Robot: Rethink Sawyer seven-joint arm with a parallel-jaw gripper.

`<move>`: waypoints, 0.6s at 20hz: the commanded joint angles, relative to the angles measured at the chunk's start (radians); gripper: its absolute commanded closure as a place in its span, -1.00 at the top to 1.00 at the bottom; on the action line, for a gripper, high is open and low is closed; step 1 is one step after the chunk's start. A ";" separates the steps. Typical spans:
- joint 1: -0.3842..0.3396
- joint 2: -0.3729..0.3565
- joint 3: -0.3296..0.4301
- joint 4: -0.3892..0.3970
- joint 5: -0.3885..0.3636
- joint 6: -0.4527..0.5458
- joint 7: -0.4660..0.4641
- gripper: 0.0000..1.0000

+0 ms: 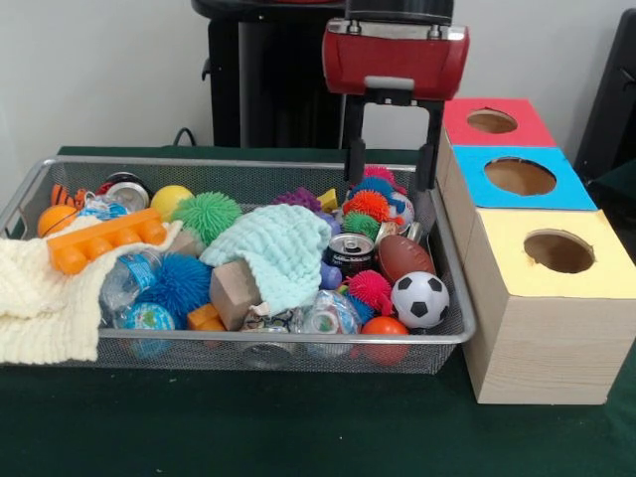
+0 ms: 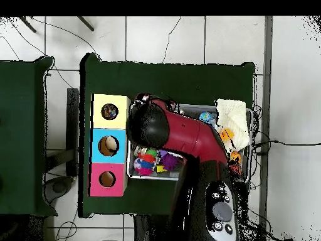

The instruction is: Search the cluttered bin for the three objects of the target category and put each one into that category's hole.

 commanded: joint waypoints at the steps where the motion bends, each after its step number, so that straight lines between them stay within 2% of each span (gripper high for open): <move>1: -0.054 -0.032 0.146 0.125 -0.107 0.115 -0.113 1.00; 7: -0.114 -0.050 0.192 0.145 -0.150 0.122 -0.126 1.00; 12: -0.232 -0.042 0.285 0.189 -0.182 0.089 -0.162 1.00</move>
